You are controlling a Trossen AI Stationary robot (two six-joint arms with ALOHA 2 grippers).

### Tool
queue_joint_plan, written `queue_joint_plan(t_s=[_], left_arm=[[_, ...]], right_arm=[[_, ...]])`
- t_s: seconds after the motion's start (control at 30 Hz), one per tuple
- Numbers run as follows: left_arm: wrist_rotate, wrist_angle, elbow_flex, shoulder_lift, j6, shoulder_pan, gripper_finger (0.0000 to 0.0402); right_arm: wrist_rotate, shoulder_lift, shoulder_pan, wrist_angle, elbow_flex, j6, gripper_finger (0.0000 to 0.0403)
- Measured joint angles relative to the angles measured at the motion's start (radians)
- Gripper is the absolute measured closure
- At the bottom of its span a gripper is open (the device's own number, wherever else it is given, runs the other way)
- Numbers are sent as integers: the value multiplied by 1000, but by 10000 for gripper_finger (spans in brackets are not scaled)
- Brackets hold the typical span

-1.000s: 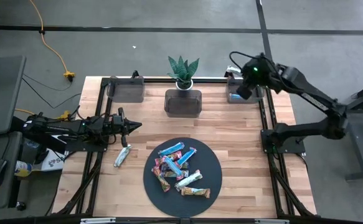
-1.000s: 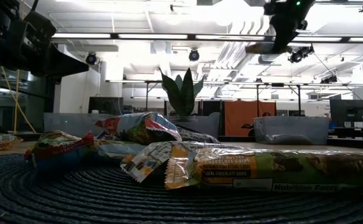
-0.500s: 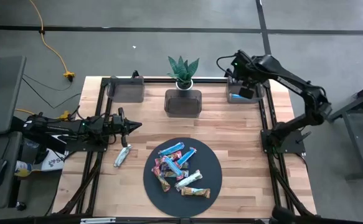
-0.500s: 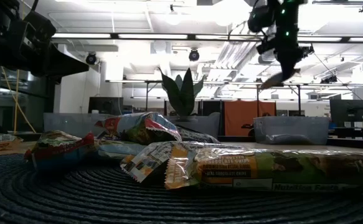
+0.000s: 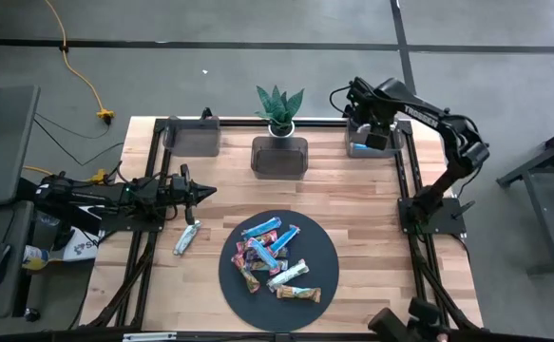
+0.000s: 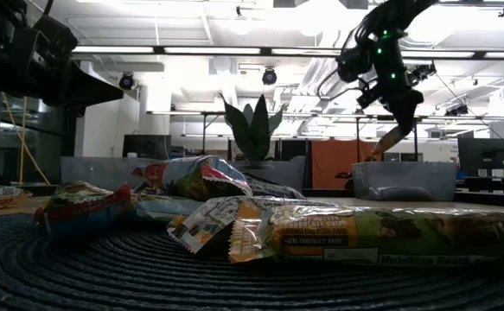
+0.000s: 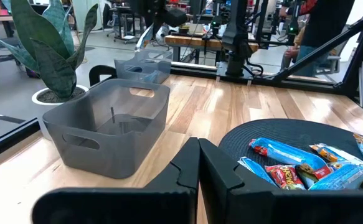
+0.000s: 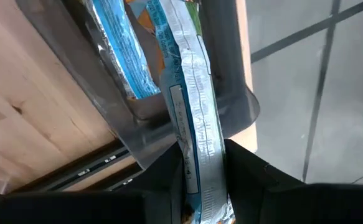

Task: Pick and place Granola Bars by type
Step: Put the yellow granola bar into the right black bin

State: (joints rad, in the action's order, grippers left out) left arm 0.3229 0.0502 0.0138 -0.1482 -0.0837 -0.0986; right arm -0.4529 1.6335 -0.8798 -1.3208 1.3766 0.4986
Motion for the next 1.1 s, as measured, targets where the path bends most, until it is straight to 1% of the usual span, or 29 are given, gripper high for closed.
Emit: queue_joint_plan(t_s=[0.4,0.57,0.73,1.1], left_arm=[[0,0,0,0,0,0,400],[0,0,0,0,0,0,400],[0,0,0,0,0,0,400],[0,0,0,0,0,0,400]], right_arm=[[70,73,-60,56,0,67,316],[170,99,-76,89,0,95,316],[248,123,-84,122,0,98,316],[255,164,-88,154,0,107,316]])
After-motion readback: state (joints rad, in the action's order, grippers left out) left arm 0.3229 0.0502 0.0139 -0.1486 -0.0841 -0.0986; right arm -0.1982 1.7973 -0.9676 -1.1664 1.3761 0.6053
